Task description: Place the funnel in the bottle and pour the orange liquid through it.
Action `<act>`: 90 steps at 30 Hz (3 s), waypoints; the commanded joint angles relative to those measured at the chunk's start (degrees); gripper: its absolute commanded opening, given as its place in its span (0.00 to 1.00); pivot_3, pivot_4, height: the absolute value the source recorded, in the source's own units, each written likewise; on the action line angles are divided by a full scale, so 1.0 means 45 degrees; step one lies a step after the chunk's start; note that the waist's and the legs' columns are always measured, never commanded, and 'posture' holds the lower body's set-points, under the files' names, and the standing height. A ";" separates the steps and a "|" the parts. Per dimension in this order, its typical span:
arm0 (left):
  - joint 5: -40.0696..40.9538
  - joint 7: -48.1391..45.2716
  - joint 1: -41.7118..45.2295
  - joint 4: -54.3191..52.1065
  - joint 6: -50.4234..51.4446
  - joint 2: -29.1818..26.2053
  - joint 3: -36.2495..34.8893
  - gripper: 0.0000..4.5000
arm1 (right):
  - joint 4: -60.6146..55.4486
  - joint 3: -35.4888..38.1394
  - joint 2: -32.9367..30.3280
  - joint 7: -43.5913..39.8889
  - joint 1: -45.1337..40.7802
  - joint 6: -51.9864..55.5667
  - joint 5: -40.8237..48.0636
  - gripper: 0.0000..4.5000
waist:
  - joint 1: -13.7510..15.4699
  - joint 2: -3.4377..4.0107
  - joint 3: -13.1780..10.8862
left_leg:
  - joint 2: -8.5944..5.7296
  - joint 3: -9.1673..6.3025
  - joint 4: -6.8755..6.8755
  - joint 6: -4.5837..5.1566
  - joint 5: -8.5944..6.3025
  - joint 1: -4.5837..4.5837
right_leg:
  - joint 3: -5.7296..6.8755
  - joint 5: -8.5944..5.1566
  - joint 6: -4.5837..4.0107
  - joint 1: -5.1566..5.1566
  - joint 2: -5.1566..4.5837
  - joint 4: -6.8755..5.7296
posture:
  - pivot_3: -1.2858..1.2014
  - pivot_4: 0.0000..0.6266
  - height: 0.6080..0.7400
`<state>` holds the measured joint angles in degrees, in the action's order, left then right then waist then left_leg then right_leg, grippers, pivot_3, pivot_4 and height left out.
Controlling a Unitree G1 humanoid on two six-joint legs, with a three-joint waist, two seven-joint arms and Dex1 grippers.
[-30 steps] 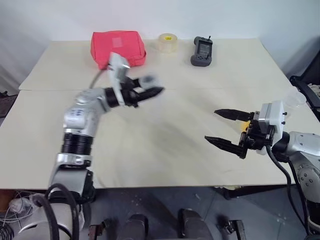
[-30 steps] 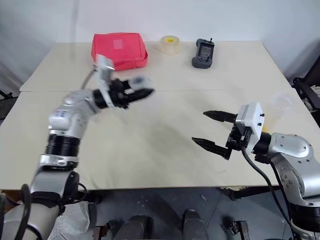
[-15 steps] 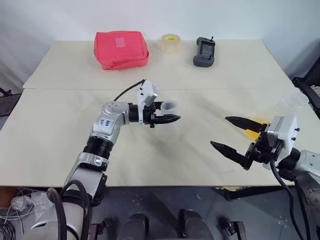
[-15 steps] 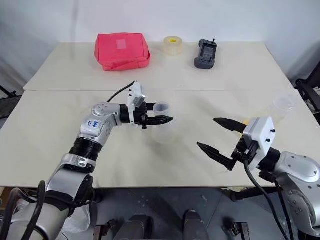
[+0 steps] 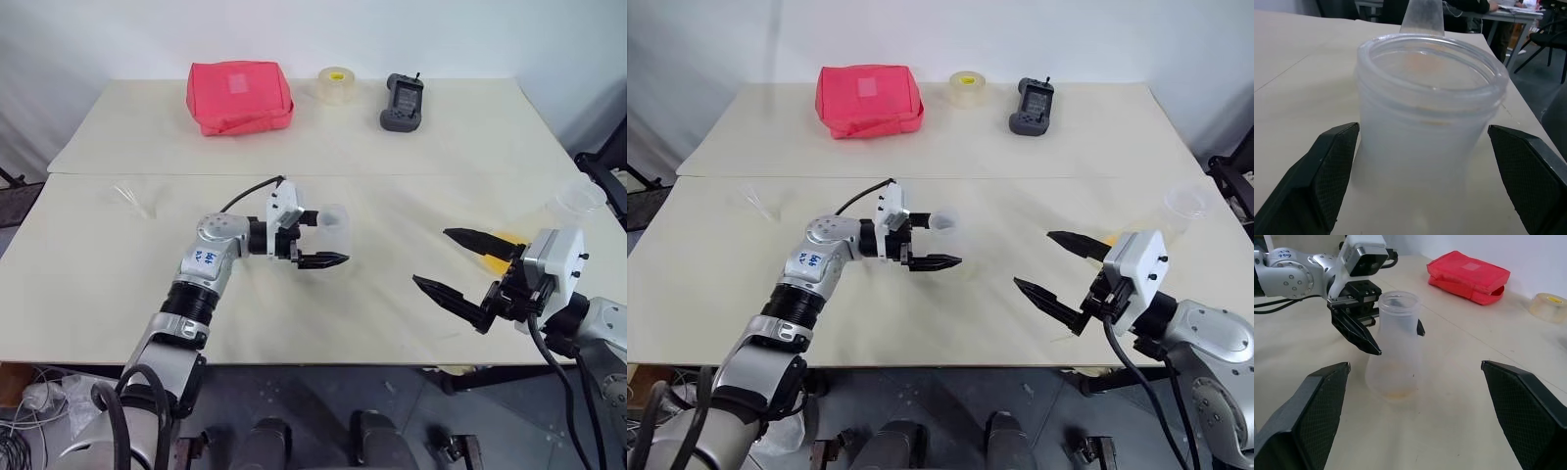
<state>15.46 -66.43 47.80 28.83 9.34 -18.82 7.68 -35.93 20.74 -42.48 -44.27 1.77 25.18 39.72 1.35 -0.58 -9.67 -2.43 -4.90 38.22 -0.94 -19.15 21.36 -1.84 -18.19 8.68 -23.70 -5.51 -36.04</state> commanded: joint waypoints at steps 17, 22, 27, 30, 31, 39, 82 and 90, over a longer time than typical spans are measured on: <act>0.1647 0.1979 -0.3229 -0.5860 0.4805 -0.3028 -0.2658 0.99 | 0.1053 -0.0393 -0.0814 -0.1278 -0.1214 -0.0248 -0.0128 1.00 | 0.0043 0.0000 0.0000 | 0.0004 -0.0006 0.0002 0.0001 0.0000 -0.0016 | -0.0011 0.0000 0.0000 0.0012 -0.0013 0.0012 | 0.52 0.24 1.00; 0.1944 0.2748 -0.3944 -0.6720 0.5477 -0.3429 -0.3313 0.99 | 0.1602 -0.0837 -0.0781 -0.1598 -0.1982 -0.0289 -0.0240 1.00 | -0.0004 0.0000 0.0000 | 0.0002 -0.0015 -0.0005 0.0001 -0.0001 -0.0017 | -0.0008 0.0000 0.0000 0.0013 -0.0016 0.0013 | 0.52 0.24 1.00; 0.1745 0.3821 -0.4642 -0.6412 0.5184 -0.4262 -0.4613 0.99 | 0.1618 -0.0811 -0.0772 -0.1825 -0.2028 -0.0229 -0.0144 1.00 | -0.0150 0.0003 -0.0002 | 0.0022 -0.0009 -0.0027 -0.0006 -0.0001 -0.0019 | -0.0010 -0.0003 -0.0006 -0.0007 -0.0006 0.0008 | 0.52 0.24 1.00; 0.1301 0.5271 -0.4850 -0.5979 0.4592 -0.4213 -0.5418 0.99 | 0.1395 -0.0837 -0.0768 -0.1744 -0.2091 -0.0155 -0.0137 1.00 | -0.0075 0.0002 -0.0002 | 0.0011 -0.0010 -0.0018 -0.0005 -0.0001 -0.0020 | -0.0009 -0.0002 -0.0005 0.0000 -0.0018 0.0013 | 0.52 0.24 1.00; 0.1078 0.6004 -0.4871 -0.5763 0.4290 -0.4077 -0.5752 0.99 | 0.1320 -0.0888 -0.0629 -0.1529 -0.2250 -0.0080 -0.0058 1.00 | -0.0035 0.0002 -0.0002 | 0.0007 -0.0010 -0.0015 -0.0004 -0.0001 -0.0020 | -0.0009 -0.0002 -0.0005 0.0002 -0.0023 0.0014 | 0.52 0.24 1.00; -0.0455 1.0943 -0.3667 -0.3273 0.2795 -0.2721 -0.6544 0.99 | 0.1611 -0.1450 -0.0335 -0.1479 -0.2698 -0.0235 -0.0244 1.00 | 0.0041 -0.0004 -0.0003 | -0.0002 -0.0015 -0.0007 -0.0004 -0.0001 -0.0017 | 0.0000 0.0001 0.0000 0.0002 -0.0025 0.0011 | 0.52 0.24 1.00; -0.3094 1.4558 0.3542 0.9842 0.1688 -0.3713 -0.4482 0.26 | 0.1004 -0.0793 -0.0714 -0.1083 -0.2193 0.0060 0.0003 1.00 | -0.0131 -0.0070 -0.0002 | -0.0084 0.0020 -0.0012 -0.0005 -0.0001 -0.0013 | 0.0004 0.0004 0.0008 -0.0053 -0.0036 -0.0133 | 0.52 0.24 1.00; -0.3053 1.3840 0.3081 0.9493 0.2282 -0.4311 -0.4402 0.02 | 0.1102 -0.0792 -0.0712 -0.1111 -0.2275 0.0060 -0.0067 1.00 | -0.0158 -0.0074 -0.0001 | -0.0088 0.0032 -0.0010 -0.0004 -0.0001 -0.0012 | 0.0003 0.0004 0.0007 -0.0079 -0.0049 -0.0179 | 0.52 0.24 1.00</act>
<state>2.14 -3.17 62.30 72.58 18.73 -36.70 -12.36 -29.68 15.55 -44.84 -49.27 -8.04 25.53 38.56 0.64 -0.91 -9.67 -2.83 -4.75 38.18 -0.96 -19.16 21.31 -1.82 -18.17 8.71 -24.06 -5.72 -36.86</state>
